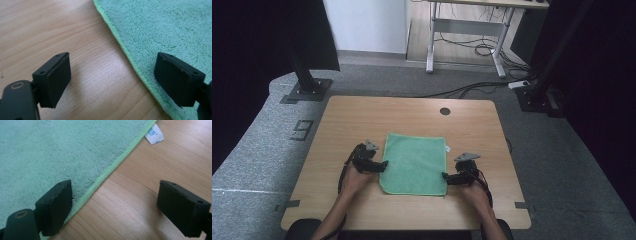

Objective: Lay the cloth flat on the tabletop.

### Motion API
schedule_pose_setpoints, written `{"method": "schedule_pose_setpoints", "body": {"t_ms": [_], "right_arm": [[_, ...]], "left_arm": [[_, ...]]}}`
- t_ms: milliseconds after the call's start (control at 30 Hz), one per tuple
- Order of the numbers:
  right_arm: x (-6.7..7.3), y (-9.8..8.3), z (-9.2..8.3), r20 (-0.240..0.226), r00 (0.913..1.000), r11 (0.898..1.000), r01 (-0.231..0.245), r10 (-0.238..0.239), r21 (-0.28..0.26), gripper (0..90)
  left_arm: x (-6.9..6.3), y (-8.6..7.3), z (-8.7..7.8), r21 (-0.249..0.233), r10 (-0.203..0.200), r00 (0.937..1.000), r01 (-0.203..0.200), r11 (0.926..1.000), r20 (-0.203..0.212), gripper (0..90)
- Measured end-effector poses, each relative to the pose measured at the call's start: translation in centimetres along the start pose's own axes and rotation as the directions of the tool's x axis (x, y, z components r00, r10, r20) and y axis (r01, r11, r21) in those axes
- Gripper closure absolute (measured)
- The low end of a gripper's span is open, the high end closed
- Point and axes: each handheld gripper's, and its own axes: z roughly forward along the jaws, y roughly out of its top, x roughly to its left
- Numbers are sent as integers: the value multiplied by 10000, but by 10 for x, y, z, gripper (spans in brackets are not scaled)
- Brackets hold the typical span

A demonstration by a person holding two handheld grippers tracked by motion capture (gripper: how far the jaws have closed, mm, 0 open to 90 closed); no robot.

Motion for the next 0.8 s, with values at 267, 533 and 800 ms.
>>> {"method": "schedule_pose_setpoints", "body": {"t_ms": [267, 533, 800], "right_arm": [[-5, 5, 5, 138, 9999, 10000, -38, 39, -49, 138], [-1, 6, 4, 157, 9999, 10000, -5, 5, 30, 163], [3, 8, 2, -87, 9997, 9998, 216, -216, -51, 162]], "left_arm": [[0, -3, 0, -260, -21, 9999, 17, 9997, -168, 144], [4, -3, 2, -388, -191, 9998, 186, 9991, -114, 140], [2, 0, -7, -534, -3, 9998, -7, 9986, -193, 108]]}}
